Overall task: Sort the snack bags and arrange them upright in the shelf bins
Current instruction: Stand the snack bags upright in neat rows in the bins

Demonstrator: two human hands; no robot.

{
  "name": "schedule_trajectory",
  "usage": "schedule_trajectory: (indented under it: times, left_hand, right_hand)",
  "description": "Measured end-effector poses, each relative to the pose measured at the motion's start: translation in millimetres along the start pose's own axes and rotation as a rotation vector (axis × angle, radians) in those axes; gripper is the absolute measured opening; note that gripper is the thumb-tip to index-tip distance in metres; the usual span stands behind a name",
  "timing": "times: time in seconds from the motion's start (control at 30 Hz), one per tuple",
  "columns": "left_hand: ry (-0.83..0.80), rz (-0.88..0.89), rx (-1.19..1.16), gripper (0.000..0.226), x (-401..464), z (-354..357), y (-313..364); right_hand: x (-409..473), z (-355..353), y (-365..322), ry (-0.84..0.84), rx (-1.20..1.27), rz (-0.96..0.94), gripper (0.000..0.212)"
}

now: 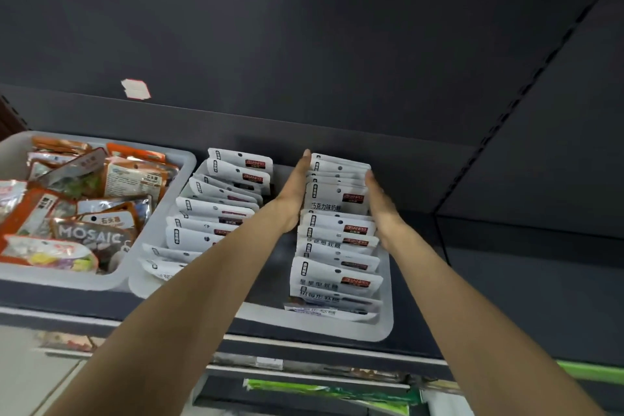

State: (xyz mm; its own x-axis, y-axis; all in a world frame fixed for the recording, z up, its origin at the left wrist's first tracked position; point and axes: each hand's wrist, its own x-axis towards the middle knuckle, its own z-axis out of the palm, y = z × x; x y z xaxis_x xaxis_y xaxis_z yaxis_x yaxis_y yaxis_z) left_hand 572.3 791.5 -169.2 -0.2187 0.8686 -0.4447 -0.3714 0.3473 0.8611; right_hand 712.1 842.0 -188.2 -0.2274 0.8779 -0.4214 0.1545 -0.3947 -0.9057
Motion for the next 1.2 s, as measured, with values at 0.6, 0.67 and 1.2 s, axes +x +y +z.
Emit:
schedule_trajectory:
  times: [0.6,0.67,1.2]
  left_hand:
    - [0.032,-0.089,0.017,0.091,-10,4,-7]
    - [0.035,-0.095,-0.039,0.083,-13,6,-7]
    - [0.224,0.477,0.658,0.04,-74,-27,17]
  right_hand:
    - [-10,-13,10,-0.059,-0.147,-0.112,0.067]
    - [-5,-8,18,-0.065,-0.07,-0.051,0.088]
    - [-71,15,-30,0.064,-0.348,-0.391,0.046]
